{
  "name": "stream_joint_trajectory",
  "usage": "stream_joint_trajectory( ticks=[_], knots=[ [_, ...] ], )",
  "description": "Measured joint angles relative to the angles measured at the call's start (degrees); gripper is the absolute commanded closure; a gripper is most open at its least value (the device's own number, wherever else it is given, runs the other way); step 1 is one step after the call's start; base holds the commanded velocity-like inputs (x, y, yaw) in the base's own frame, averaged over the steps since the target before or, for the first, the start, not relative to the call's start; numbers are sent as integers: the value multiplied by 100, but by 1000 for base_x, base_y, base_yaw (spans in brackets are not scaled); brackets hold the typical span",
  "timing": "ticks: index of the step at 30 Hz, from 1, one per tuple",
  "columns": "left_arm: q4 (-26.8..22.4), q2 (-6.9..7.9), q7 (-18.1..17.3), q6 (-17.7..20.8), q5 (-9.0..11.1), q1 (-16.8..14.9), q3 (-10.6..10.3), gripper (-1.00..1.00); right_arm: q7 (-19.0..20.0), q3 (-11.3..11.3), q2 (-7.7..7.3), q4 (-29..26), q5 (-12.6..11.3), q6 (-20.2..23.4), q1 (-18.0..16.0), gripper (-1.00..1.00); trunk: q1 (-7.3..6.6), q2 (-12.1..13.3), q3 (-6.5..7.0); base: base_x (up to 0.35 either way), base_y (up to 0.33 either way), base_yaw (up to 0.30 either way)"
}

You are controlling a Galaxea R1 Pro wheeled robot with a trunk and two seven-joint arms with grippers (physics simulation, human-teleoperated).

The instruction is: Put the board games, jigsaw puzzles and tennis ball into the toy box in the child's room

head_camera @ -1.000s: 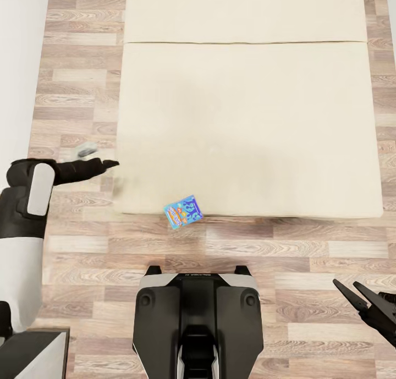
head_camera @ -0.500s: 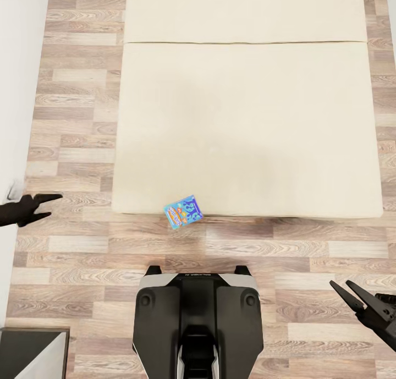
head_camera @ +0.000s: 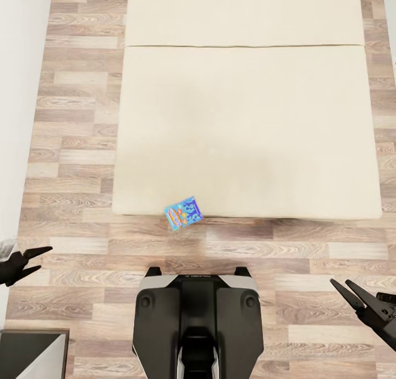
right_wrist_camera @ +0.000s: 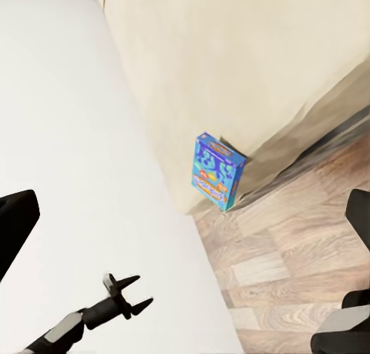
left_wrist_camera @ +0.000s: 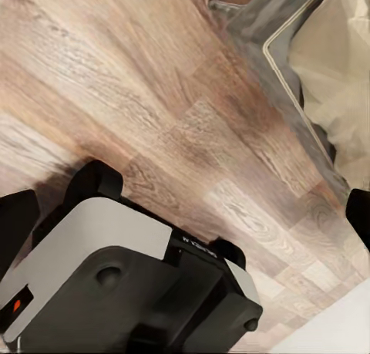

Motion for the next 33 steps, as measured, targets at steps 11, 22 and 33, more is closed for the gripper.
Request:
stream_joint_trajectory(
  ticks=[11, 22, 33],
  knots=[
    [289, -222, -116, -241, 6, 477, -19, -100, -79, 179, 5, 0, 19, -24, 0, -100, 0, 0, 101, 0, 0, 0],
    [379, -251, 145, -263, -213, 498, -19, -100, -108, 193, 8, 0, 16, -125, 0, -100, 1, 0, 204, 0, 0, 0],
    [394, -373, 515, -536, -302, 475, -25, -100, -211, 194, 17, 0, 1, -176, 0, -100, 1, 0, 307, 0, 0, 0]
  ],
)
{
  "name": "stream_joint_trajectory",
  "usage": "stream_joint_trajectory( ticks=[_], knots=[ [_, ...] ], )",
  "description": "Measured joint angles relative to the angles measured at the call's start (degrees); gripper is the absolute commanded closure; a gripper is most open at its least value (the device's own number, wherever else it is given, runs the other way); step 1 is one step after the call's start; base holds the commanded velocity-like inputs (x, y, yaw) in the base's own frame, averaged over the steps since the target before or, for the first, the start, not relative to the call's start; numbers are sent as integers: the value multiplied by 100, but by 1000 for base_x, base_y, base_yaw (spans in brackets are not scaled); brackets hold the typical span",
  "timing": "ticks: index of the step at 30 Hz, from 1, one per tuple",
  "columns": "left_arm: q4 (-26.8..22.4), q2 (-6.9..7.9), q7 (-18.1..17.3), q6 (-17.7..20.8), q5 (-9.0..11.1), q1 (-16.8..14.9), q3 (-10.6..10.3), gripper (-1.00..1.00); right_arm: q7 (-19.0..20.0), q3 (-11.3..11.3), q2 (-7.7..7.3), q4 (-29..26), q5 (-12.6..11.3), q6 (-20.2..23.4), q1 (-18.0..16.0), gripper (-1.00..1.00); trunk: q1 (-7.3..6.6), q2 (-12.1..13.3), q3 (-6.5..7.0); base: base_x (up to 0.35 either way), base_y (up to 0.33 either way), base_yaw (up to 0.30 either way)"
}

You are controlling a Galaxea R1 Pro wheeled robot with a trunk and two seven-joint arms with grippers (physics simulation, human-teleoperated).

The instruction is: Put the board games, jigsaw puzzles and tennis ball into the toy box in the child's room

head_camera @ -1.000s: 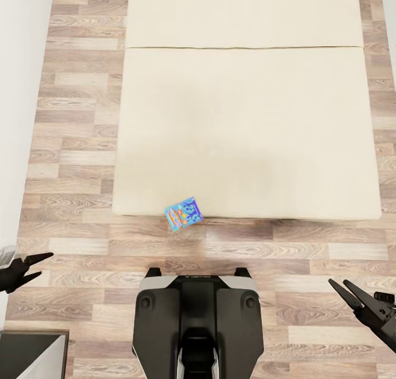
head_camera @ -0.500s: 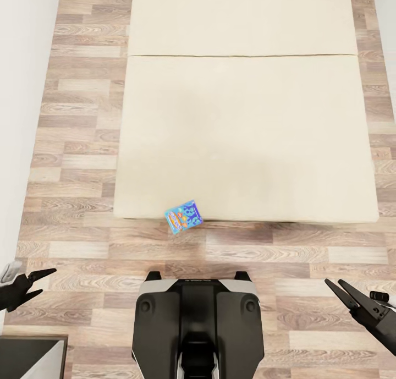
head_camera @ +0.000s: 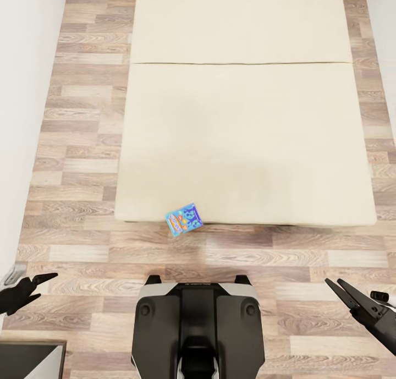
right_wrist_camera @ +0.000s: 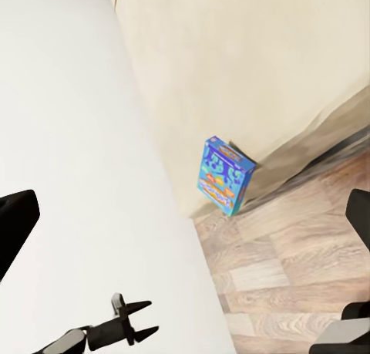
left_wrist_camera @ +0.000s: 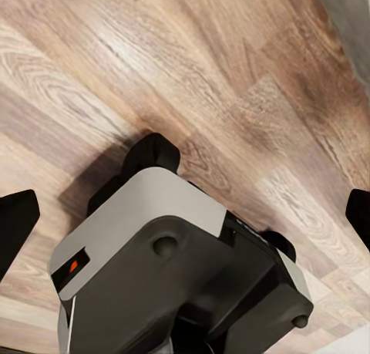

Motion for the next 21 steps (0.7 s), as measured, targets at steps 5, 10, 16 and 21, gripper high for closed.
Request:
stream_joint_trajectory(
  ticks=[5, 10, 16, 21],
  knots=[
    [1, -169, 285, -25, -3, -13, 7, -100, -24, -1, 1, 0, -7, -4, 0, -100, 0, 0, 47, 0, 0, 0],
    [-5, -240, 518, -31, 1, -19, 5, -100, -29, -1, 1, 0, -8, -5, 0, -100, 0, 0, 94, 0, 0, 0],
    [-12, -269, 638, -33, 2, -23, 5, -100, -30, -1, 2, 0, -7, -5, 0, -100, 0, 0, 150, 0, 0, 0],
    [-14, -274, 647, -39, 2, -24, 17, -100, -30, -1, 2, 1, -7, -5, 0, -100, 0, 0, 197, 0, 0, 0]
  ],
)
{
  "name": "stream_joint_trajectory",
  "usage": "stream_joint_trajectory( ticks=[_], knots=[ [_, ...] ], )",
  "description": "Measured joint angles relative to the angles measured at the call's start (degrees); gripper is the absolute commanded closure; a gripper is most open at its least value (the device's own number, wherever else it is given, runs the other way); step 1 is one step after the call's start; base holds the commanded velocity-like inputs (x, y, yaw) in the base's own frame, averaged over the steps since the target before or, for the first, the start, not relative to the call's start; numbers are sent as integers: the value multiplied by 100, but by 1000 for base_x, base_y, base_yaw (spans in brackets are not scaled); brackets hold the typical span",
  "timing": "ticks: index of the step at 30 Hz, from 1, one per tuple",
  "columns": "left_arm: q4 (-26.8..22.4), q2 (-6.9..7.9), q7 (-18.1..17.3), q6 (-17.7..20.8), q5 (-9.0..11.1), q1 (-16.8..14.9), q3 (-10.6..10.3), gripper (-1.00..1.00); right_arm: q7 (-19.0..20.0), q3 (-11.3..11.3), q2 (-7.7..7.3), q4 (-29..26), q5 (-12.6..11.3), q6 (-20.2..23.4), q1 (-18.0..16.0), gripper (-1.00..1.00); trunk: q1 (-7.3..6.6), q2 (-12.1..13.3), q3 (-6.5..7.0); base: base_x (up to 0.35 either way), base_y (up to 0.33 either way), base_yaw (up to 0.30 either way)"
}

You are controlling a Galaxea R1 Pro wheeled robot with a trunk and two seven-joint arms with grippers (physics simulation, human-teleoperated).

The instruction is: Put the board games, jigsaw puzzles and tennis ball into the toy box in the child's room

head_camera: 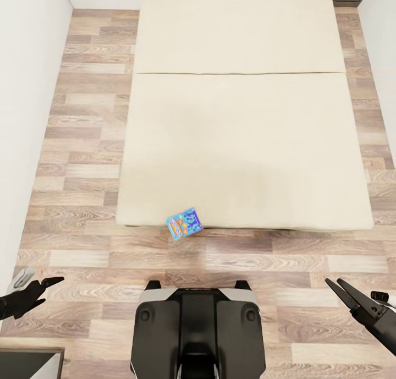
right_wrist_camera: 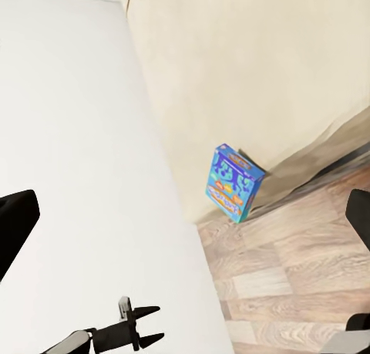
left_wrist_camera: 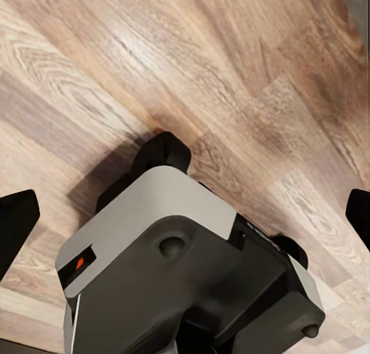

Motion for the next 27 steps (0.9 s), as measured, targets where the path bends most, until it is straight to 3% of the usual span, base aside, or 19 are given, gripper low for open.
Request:
stream_joint_trajectory(
  ticks=[27],
  knots=[
    [-37, -2, -15, 29, 9, -1, 14, -100, -9, 0, 0, 0, 9, 0, 0, -100, 0, 0, 253, 0, 0, 0]
  ],
)
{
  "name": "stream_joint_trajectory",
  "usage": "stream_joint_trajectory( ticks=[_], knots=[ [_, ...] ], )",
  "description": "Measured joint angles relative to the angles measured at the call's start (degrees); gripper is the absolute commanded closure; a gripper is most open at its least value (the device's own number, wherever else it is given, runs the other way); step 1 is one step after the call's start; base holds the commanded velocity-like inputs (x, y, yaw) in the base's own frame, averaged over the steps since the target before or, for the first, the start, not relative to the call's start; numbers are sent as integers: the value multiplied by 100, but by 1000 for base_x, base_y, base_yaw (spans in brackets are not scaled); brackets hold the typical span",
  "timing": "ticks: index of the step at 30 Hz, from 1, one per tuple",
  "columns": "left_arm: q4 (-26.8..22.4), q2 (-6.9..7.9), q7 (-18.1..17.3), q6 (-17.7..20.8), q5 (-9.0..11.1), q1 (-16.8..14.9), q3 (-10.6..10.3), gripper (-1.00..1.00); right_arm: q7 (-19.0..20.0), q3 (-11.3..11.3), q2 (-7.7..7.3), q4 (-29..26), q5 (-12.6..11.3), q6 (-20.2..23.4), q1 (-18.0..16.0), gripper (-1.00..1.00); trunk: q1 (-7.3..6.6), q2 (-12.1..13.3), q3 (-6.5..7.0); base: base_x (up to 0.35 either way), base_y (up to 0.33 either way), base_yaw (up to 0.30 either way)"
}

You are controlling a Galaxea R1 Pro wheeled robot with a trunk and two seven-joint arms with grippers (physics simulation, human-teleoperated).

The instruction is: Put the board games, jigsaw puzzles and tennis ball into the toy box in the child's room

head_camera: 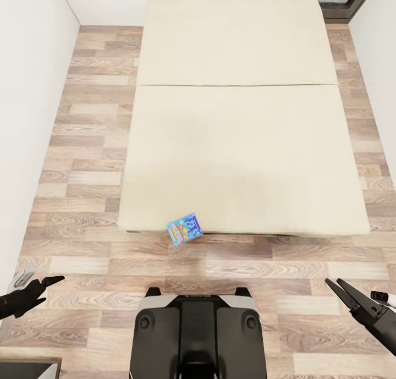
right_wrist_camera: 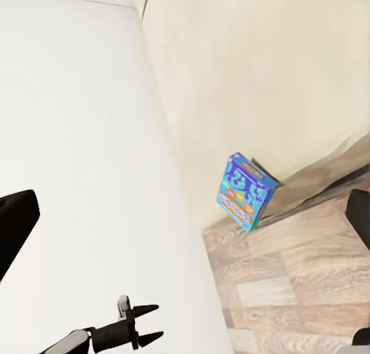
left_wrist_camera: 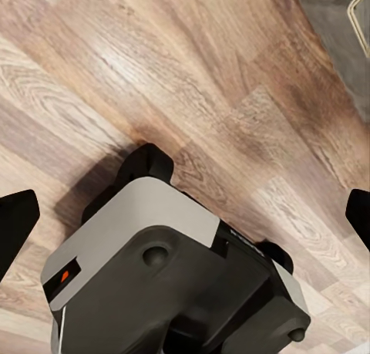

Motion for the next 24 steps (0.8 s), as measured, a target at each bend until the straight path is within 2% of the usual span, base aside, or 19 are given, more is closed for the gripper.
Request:
stream_joint_trajectory(
  ticks=[16, 24],
  knots=[
    [-1, 0, 1, 12, 9, 0, 9, -100, 0, 2, 0, -2, -6, -6, 0, -100, 0, 0, 150, 0, 0, 0],
    [-1, 0, 1, 16, 9, 0, 9, -100, 0, 1, 0, -2, -8, -2, 0, -100, 176, -320, 82, 0, 0, 0]
  ],
)
